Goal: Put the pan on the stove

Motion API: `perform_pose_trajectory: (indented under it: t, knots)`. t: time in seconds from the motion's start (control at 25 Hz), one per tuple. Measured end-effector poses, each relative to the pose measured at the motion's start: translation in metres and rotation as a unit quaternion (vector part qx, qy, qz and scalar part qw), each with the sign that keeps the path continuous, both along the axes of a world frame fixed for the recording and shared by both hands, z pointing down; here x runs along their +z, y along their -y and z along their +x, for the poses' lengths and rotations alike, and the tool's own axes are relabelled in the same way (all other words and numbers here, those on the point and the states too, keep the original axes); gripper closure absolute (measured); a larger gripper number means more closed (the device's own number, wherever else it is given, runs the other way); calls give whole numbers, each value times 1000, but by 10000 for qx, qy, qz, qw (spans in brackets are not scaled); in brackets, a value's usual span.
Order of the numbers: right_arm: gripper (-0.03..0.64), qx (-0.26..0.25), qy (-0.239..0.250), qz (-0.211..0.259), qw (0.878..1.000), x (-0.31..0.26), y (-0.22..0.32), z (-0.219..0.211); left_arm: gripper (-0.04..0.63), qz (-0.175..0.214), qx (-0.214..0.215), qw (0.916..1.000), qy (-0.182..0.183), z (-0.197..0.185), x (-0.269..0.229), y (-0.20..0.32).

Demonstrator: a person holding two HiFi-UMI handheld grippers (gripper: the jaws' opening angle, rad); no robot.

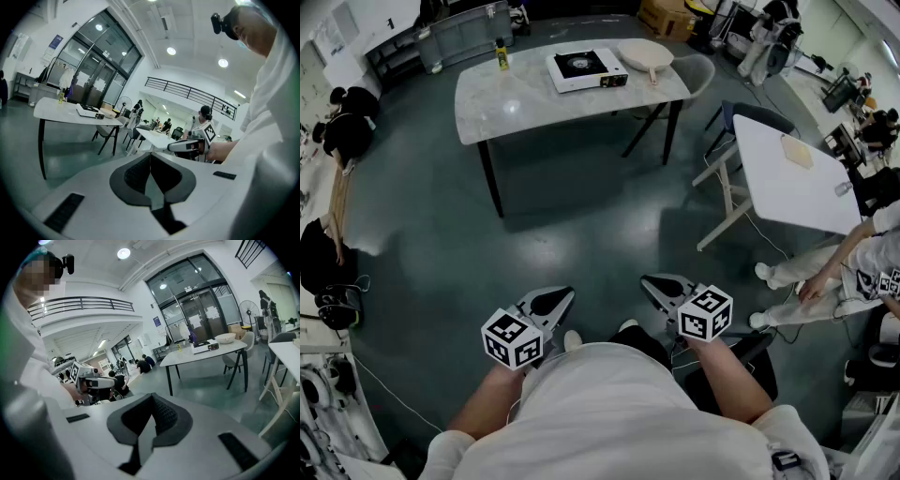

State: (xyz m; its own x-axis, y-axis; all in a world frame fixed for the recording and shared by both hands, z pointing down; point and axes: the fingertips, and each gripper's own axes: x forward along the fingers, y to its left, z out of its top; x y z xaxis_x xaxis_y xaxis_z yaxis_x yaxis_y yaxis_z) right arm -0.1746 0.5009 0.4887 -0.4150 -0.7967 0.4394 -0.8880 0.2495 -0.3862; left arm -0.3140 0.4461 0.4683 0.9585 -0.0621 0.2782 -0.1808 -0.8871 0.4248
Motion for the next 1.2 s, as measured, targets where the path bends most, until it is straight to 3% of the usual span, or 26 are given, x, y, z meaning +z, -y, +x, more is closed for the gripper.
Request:
perform_pose_trajectory:
  t: [0.16, 0.32, 0.92, 1.0, 1.2]
  knots:
    - [612, -56, 39, -20, 10000, 3, 19, -12, 577, -49, 0, 10000, -39, -5, 1, 21]
    - [612, -73, 68, -51, 9999, 8, 40, 6, 577, -44, 34, 10000, 31, 15, 8, 42]
    - [609, -37, 829, 242, 9963, 3, 187, 194, 577, 305, 28, 9983, 500, 193, -17, 165]
    - [581, -5, 936, 186, 9954, 10, 199, 215, 577, 344, 88, 9981, 503, 216, -19, 174]
    - [561, 18, 1125, -8, 9937, 24, 226, 237, 577, 194, 25, 9981, 588, 234, -16, 199]
